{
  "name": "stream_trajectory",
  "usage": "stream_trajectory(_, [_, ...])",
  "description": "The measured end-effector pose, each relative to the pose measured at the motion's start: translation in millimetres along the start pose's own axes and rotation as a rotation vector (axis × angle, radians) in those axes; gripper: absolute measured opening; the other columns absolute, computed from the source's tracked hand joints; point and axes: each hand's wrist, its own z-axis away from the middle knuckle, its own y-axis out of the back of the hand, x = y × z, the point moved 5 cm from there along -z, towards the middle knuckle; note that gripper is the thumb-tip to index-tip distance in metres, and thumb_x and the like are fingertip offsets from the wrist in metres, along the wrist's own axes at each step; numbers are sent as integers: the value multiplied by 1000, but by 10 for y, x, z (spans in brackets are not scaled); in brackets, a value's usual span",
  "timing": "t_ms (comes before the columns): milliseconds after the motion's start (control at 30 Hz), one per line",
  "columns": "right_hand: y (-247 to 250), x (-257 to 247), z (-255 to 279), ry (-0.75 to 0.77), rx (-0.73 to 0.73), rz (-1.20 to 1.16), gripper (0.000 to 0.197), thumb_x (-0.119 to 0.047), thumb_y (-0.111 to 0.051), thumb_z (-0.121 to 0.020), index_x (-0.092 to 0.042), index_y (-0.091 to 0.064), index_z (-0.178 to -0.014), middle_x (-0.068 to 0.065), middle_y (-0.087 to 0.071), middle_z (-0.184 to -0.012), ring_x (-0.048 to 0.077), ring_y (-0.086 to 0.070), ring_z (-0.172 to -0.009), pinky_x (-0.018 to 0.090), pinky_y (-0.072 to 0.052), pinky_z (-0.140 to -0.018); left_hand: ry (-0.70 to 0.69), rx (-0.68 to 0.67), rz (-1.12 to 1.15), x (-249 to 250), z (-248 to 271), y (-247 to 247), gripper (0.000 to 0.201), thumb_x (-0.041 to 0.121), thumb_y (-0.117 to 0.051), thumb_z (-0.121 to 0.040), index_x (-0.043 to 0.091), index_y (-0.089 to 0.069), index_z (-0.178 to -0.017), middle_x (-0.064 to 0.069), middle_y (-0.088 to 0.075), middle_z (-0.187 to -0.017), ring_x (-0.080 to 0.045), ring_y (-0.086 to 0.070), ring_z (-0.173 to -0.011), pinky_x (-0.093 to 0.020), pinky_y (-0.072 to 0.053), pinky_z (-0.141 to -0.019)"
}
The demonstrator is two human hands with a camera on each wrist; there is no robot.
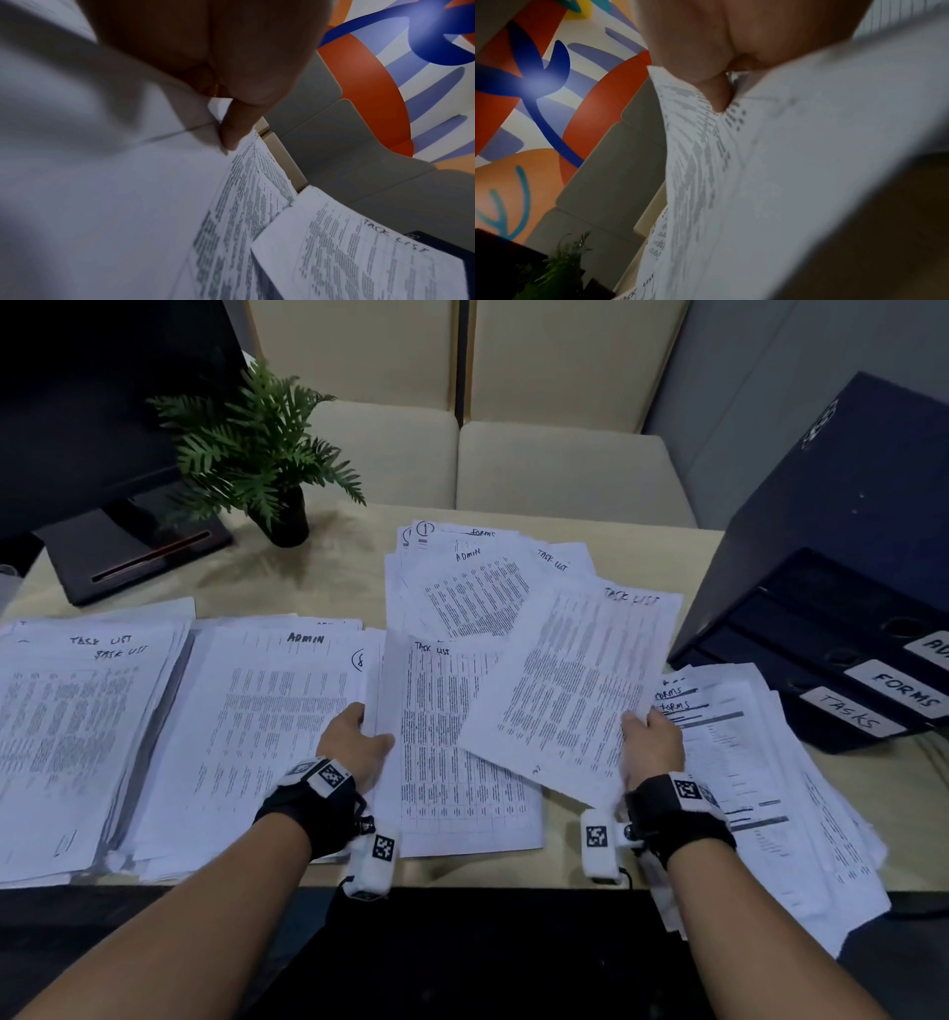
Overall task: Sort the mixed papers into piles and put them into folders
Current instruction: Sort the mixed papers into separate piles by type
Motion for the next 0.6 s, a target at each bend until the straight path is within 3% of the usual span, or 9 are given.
stream_trajectory(100, [-120,90,21,-17,-101,-4,18,-16,-51,-94,-7,-62,-83,11,-64,-77,21,-57,-73,28,-43,-67,22,9,52,1,28,-2,11,11,-63,-84,14,-57,-93,-7,-69,-92,-27,-66,-79,-39,-57,-71])
stream_trajectory(167, [-276,129,83,-29,-227,19,17,-19,-51,-92,-8,-64,-89,11,-68,-82,24,-63,-75,31,-49,-72,30,15,89,29,53,-12,9,16,-62,-87,12,-56,-94,-6,-67,-92,-19,-63,-72,-28,-50,-61])
stream_trajectory(233, [-453,130,199,-28,-372,63,17,-21,-51,-94,-15,-67,-95,7,-73,-92,29,-69,-85,39,-55,-83,5,8,68,78,75,-22,22,30,-62,-89,10,-55,-95,-6,-64,-93,-15,-58,-71,-25,-42,-59])
stream_trajectory(300, [-603,114,312,-15,-459,95,16,-22,-51,-96,-21,-67,-96,1,-73,-98,25,-69,-92,43,-55,-88,-4,-8,29,106,88,-37,45,46,-66,-83,8,-56,-104,-8,-64,-102,-23,-61,-85,-32,-48,-72])
stream_trajectory(333, [-658,100,353,-4,-479,105,15,-21,-51,-97,-23,-66,-97,-2,-72,-102,22,-68,-94,41,-54,-90,-9,0,25,119,103,-42,46,44,-69,-81,8,-56,-107,-9,-65,-104,-26,-62,-89,-33,-50,-74])
stream_trajectory(400, [-725,56,405,33,-476,124,14,-20,-53,-98,-20,-66,-103,0,-71,-108,19,-66,-95,35,-54,-87,-53,19,19,200,180,-64,30,24,-70,-82,7,-56,-101,-11,-67,-97,-27,-63,-80,-30,-48,-65])
stream_trajectory(500, [-729,-43,447,107,-412,174,18,-21,-58,-95,-10,-62,-109,4,-68,-104,17,-61,-87,18,-45,-64,-146,32,108,357,290,-37,20,5,-65,-82,12,-56,-98,-7,-68,-92,-25,-66,-81,-35,-54,-71])
stream_trajectory(533, [-705,-74,460,113,-375,148,22,-21,-61,-94,-9,-60,-113,2,-65,-104,15,-59,-87,16,-42,-63,-185,13,162,403,321,-18,24,2,-65,-82,15,-54,-99,-4,-69,-92,-22,-67,-81,-39,-56,-77])
stream_trajectory(600, [-674,-131,523,87,-334,6,38,-24,-65,-92,-13,-51,-126,-1,-60,-110,15,-59,-94,22,-48,-75,-268,-28,234,468,393,82,42,-3,-64,-82,23,-47,-110,-2,-69,-97,-16,-68,-82,-40,-55,-84])
